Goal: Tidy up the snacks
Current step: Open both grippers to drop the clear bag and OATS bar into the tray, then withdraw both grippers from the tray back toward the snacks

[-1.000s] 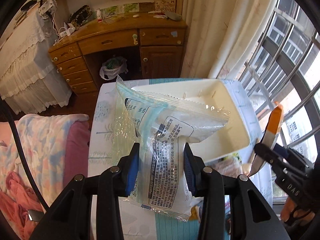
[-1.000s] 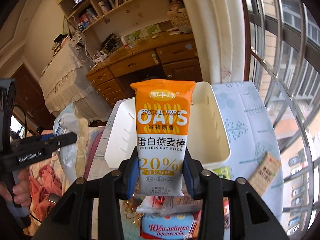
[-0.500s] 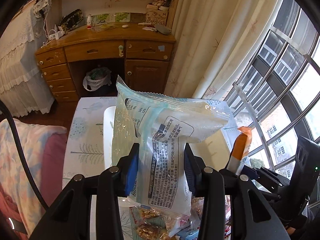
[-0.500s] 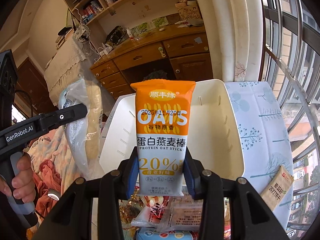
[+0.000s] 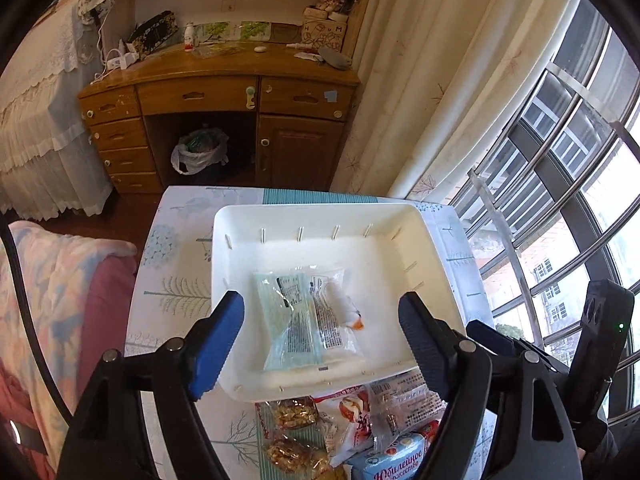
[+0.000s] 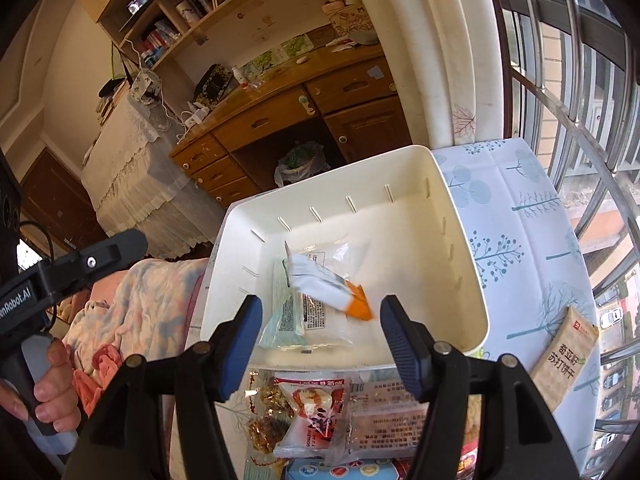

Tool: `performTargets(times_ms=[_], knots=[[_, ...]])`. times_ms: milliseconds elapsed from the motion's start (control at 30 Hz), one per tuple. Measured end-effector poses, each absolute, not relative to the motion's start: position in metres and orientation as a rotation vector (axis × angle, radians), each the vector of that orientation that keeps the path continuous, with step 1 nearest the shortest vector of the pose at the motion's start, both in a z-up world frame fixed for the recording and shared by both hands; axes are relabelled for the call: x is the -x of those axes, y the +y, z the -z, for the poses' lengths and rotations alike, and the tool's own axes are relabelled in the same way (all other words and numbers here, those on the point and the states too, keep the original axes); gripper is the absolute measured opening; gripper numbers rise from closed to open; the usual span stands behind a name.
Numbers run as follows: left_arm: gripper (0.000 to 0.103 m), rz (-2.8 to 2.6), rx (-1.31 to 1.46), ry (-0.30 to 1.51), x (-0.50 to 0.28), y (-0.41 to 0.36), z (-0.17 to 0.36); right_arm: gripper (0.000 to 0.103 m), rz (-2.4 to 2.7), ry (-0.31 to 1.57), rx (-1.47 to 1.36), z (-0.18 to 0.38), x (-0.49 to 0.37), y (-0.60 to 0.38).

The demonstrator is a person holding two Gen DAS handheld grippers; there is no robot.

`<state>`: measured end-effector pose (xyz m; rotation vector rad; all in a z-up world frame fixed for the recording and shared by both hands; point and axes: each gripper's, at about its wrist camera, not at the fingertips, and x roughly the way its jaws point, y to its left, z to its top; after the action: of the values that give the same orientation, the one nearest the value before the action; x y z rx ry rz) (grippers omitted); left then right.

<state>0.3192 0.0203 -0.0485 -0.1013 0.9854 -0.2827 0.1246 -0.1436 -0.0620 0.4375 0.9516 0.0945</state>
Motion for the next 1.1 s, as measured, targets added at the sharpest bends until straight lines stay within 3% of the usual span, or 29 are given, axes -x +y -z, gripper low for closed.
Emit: performTargets(times_ms=[667, 800, 967, 1100], knots=[[0.078, 0.25, 0.182, 0.957, -0.24, 0.089, 0.028, 0.065, -0.03, 0.842, -0.416, 0.015, -0.078, -0.11], [0.079, 0.261, 0.169, 0.956, -0.22, 0.105, 0.025, 0.074, -0.012, 0.808, -0.408, 0.002, -0.055, -0.092], [0.079, 0.274, 0.163, 0.958, -0.193, 0.126, 0.021, 0.076, 0.021, 0.777, -0.408, -0.007, -0.023, -0.072], [0.085, 0.301, 0.16, 0.973, -0.169, 0.139, 0.023, 0.076, 0.058, 0.769, -0.42, -0.01, 0.004, -0.061]])
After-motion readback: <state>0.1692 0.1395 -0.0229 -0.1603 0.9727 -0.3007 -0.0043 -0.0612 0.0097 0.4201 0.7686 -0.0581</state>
